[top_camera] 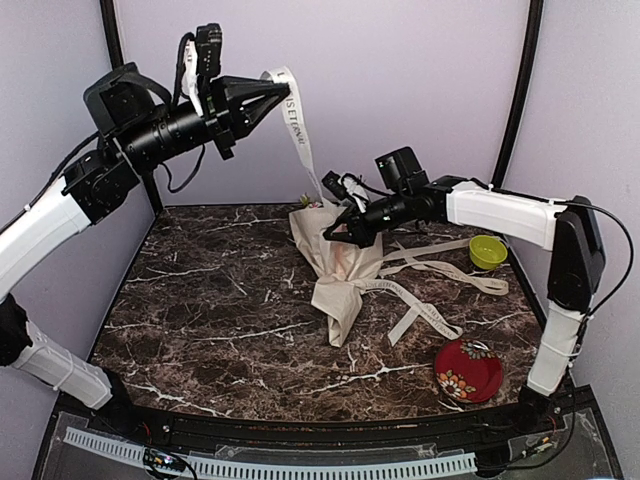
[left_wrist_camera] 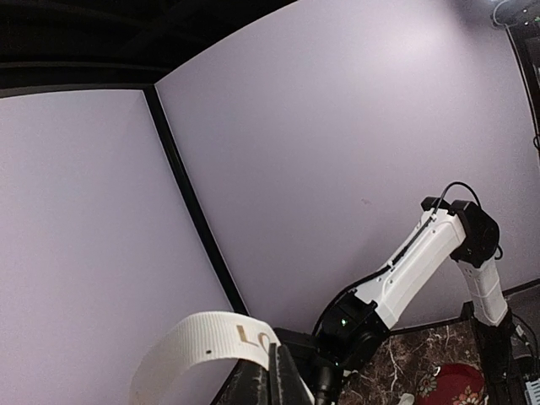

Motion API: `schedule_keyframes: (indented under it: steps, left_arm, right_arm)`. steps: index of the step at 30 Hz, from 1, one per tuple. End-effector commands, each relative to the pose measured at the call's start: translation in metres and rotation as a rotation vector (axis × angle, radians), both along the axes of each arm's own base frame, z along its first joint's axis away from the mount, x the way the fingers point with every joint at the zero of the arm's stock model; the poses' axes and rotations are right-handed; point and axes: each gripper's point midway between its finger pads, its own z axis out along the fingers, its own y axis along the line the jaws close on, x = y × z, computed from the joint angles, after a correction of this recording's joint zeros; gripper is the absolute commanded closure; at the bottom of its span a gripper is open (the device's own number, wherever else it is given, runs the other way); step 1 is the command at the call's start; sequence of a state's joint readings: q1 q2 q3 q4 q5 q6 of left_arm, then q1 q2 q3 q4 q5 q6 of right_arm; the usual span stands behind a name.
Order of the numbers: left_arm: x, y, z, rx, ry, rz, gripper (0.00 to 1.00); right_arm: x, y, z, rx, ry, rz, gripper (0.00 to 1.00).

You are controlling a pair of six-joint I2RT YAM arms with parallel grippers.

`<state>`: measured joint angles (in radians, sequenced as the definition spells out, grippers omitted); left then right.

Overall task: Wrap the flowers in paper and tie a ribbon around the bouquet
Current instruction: Cross the half-tied ribbon over the folded bouquet.

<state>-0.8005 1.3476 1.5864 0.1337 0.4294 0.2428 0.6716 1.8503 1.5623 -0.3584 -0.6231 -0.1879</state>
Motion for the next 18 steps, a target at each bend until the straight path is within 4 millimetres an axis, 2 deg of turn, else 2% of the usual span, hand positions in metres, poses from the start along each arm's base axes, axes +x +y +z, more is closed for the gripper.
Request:
schedule_keyframes:
  steps: [1, 2, 4, 5, 6, 7, 9, 11, 13, 15, 16, 18]
  left_arm:
    - [-0.042, 0.007, -0.048, 0.144, -0.099, -0.143, 1.0]
    - [-0.055, 0.006, -0.073, 0.21, -0.103, -0.215, 0.96]
    - [-0.084, 0.01, -0.131, 0.338, -0.077, -0.373, 0.8]
    - [-0.098, 0.013, -0.157, 0.391, -0.043, -0.449, 0.68]
    - [-0.108, 0.017, -0.186, 0.452, 0.016, -0.51, 0.47]
    - [-0.114, 0.02, -0.209, 0.502, 0.065, -0.55, 0.37]
    - [-0.112, 0.023, -0.253, 0.599, 0.161, -0.542, 0.27]
    - [-0.101, 0.025, -0.292, 0.693, 0.251, -0.488, 0.25]
    - [-0.091, 0.026, -0.318, 0.759, 0.297, -0.441, 0.23]
    - [-0.07, 0.024, -0.333, 0.792, 0.291, -0.336, 0.22]
    - [-0.055, 0.022, -0.335, 0.774, 0.275, -0.27, 0.22]
    - [-0.021, 0.016, -0.322, 0.645, 0.221, -0.12, 0.23]
  right_arm:
    - [0.008, -0.01, 0.043, 0.088, -0.076, -0.07, 1.0]
    - [0.01, -0.013, 0.044, 0.087, -0.082, -0.085, 1.0]
    - [0.014, -0.018, 0.043, 0.069, -0.096, -0.126, 1.0]
    - [0.015, -0.02, 0.043, 0.062, -0.105, -0.141, 1.0]
    - [0.016, -0.022, 0.042, 0.056, -0.109, -0.153, 1.0]
    - [0.016, -0.024, 0.043, 0.053, -0.115, -0.16, 1.0]
    - [0.016, -0.026, 0.044, 0.051, -0.128, -0.168, 1.0]
    - [0.014, -0.028, 0.044, 0.054, -0.138, -0.17, 1.0]
    - [0.013, -0.029, 0.045, 0.057, -0.145, -0.175, 1.0]
    - [0.014, -0.028, 0.045, 0.056, -0.151, -0.185, 1.0]
    - [0.013, -0.027, 0.045, 0.051, -0.154, -0.188, 1.0]
    - [0.011, -0.023, 0.042, 0.038, -0.158, -0.193, 1.0]
